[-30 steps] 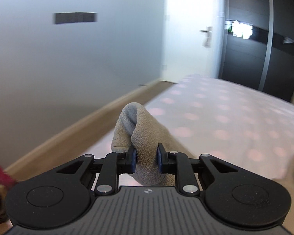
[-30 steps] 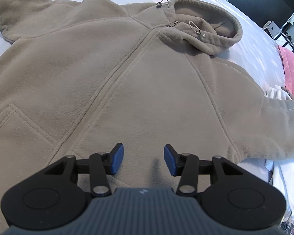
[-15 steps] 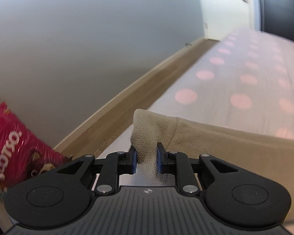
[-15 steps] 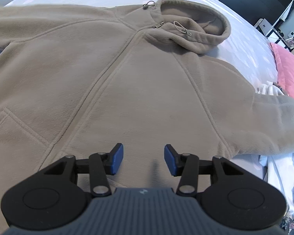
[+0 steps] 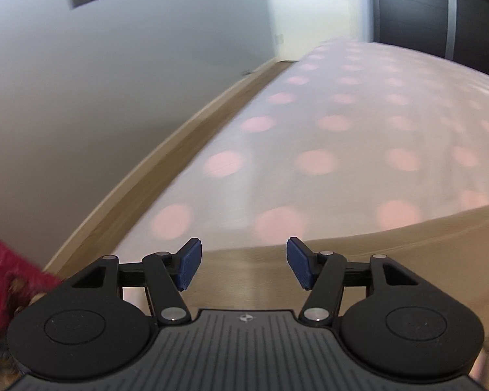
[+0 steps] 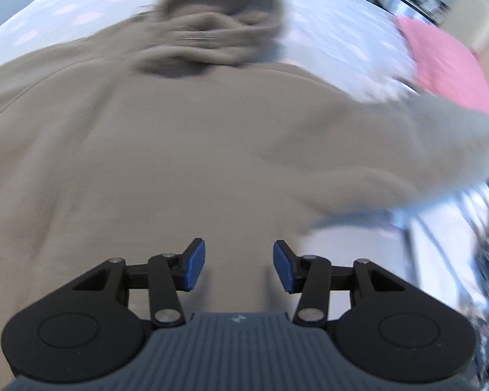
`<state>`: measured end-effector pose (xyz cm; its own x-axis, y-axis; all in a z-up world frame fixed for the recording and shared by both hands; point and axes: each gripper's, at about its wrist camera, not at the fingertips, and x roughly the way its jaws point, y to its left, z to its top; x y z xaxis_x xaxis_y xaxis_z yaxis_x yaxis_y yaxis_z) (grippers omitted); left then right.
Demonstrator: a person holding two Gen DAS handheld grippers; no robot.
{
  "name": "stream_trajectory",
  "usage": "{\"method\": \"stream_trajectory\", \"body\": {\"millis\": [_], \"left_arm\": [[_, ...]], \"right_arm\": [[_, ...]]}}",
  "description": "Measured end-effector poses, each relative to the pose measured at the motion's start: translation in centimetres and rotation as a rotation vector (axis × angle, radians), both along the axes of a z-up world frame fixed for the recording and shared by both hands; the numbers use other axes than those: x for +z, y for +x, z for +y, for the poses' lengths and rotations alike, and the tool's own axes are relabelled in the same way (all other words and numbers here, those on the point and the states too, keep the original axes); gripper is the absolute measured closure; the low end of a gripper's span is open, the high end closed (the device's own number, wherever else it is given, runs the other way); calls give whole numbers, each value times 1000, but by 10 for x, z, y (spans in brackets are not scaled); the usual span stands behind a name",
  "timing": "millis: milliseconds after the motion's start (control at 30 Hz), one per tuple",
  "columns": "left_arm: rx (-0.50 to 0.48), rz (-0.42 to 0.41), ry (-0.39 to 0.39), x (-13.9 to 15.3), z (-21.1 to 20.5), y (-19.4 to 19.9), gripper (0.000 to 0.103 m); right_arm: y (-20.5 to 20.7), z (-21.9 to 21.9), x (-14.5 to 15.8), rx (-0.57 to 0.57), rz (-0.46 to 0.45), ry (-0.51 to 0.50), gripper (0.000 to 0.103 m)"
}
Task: Fold clothes
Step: 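Release the sleeve with the left gripper while the right gripper grasps the other sleeve cuff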
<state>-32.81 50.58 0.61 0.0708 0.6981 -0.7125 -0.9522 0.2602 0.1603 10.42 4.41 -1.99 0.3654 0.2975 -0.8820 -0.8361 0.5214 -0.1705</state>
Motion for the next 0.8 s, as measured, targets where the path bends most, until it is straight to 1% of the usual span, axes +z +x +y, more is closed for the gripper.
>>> {"method": "stream_trajectory", "body": {"millis": [100,233,367,467,500,533,567,700,800], "left_arm": [[-84,-37,-14,10,-10,37,47],[-183,-78,-53,17,-24,90,47],[-266,-105,-95,19,-47,139,47],[-331,-95,-133,10,-65,173,47],[-355,-88,-143,7,-74,183,47],[-379,-79,-148,2,-83,192,47],[-399,-68,-156,-4,-90,201,47],[-468,-33,-168,-20,-114,228,47],[-500,2,-167,-30,-123,243,47]], "right_arm": [[52,-24,9,-130,-1,16,53],[125,-57,34,-267,-89,50,53],[205,-97,72,-466,-106,170,53],[264,-126,95,-616,-93,293,53],[281,-135,99,-661,-72,348,49],[297,-144,99,-701,-38,410,38],[312,-151,98,-739,-5,464,33],[353,-163,78,-850,93,589,32],[382,-170,62,-928,166,680,33]]}}
